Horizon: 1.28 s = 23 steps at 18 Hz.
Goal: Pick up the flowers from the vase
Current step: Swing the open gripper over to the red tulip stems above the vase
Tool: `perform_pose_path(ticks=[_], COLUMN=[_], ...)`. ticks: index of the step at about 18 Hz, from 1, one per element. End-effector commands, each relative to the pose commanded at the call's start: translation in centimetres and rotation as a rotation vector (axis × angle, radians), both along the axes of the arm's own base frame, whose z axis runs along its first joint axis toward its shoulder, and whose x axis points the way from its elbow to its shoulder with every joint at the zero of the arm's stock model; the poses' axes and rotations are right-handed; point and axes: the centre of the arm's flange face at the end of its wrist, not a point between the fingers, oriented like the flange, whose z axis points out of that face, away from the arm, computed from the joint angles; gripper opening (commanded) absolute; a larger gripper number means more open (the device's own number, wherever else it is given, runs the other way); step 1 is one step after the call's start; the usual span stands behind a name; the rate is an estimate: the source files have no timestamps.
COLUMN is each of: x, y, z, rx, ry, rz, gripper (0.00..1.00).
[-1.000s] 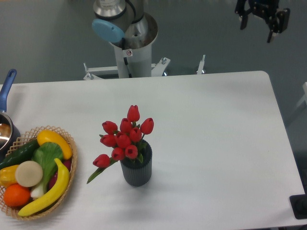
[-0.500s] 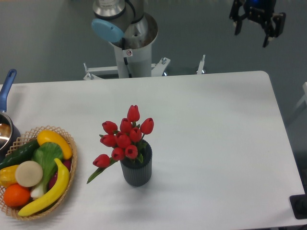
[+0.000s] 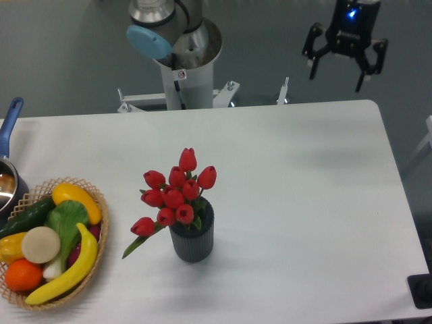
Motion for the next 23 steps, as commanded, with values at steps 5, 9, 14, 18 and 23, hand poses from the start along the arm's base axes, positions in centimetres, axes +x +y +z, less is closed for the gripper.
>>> perform_pose_path(ticks=[5, 9, 14, 18, 23], x=[2.4, 4.3, 5.5, 6.6, 7.5], y=[3.7, 6.2, 8.4, 11.1, 14.3], z=[-2.8, -4.1, -4.9, -6.1, -7.7], rx=[0.041, 0.066, 0.215, 0.254, 0.313], ry=[0.016, 0.036, 0.016, 0.025, 0.006], rz=[-0.035, -0.095, -0.162, -0.258, -0.358], gripper=[1.00, 1.00, 1.00, 1.00, 1.00])
